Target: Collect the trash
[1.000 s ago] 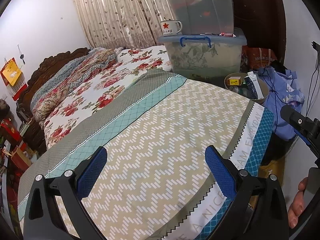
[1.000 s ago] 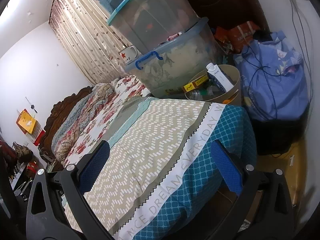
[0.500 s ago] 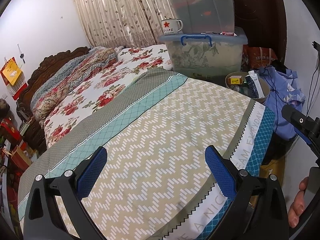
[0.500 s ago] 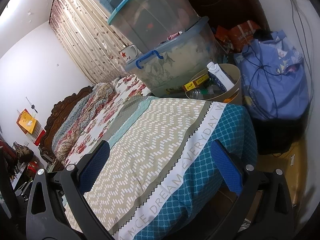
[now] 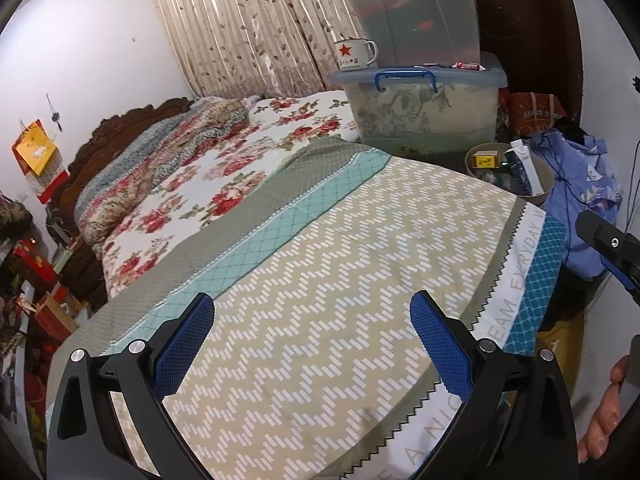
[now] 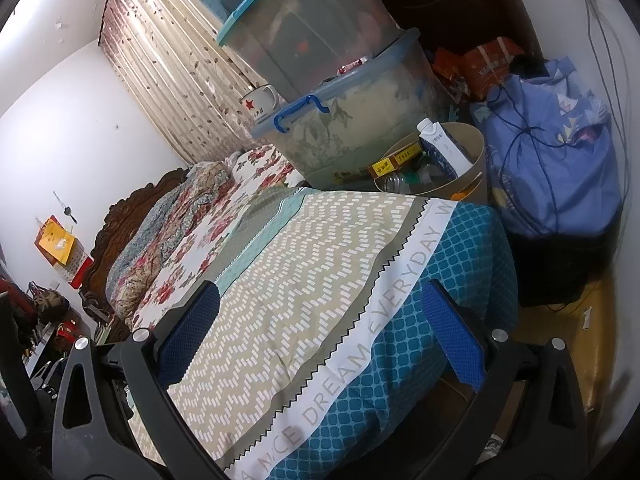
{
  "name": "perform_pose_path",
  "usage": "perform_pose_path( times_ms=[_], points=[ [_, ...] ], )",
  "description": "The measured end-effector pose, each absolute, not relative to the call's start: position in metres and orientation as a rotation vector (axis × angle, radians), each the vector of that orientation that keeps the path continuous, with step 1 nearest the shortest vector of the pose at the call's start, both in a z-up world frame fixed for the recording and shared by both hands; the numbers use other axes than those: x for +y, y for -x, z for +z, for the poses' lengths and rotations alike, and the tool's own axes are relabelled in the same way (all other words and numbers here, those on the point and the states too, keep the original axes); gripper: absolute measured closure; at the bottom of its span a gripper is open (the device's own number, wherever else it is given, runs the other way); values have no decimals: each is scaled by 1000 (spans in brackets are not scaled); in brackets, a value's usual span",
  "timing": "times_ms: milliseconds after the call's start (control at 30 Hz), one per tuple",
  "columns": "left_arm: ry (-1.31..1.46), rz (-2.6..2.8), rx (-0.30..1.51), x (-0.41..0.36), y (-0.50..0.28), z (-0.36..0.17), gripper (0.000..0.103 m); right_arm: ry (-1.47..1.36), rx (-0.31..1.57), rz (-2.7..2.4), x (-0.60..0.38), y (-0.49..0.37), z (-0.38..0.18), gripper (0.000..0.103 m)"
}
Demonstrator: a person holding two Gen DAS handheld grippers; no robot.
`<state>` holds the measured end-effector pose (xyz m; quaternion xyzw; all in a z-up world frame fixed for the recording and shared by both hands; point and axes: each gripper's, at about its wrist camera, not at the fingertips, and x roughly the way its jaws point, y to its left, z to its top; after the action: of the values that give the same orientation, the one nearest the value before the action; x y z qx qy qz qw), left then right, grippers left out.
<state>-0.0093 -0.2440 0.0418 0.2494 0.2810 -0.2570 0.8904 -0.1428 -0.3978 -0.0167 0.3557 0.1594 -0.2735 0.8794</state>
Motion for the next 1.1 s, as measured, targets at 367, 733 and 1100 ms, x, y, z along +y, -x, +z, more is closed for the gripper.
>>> perform_pose_path(
  times_ms=[367, 733, 1100],
  points=[
    [-519, -516, 575, -240, 6, 42, 9, -741, 332, -569, -397, 143, -17, 3],
    [-518, -526, 600, -242, 3, 38, 9, -742, 333, -568, -397, 143, -17, 3],
    [-527, -528, 618, -243, 3, 33, 9, -744, 333, -566, -394, 143, -19, 3]
  ],
)
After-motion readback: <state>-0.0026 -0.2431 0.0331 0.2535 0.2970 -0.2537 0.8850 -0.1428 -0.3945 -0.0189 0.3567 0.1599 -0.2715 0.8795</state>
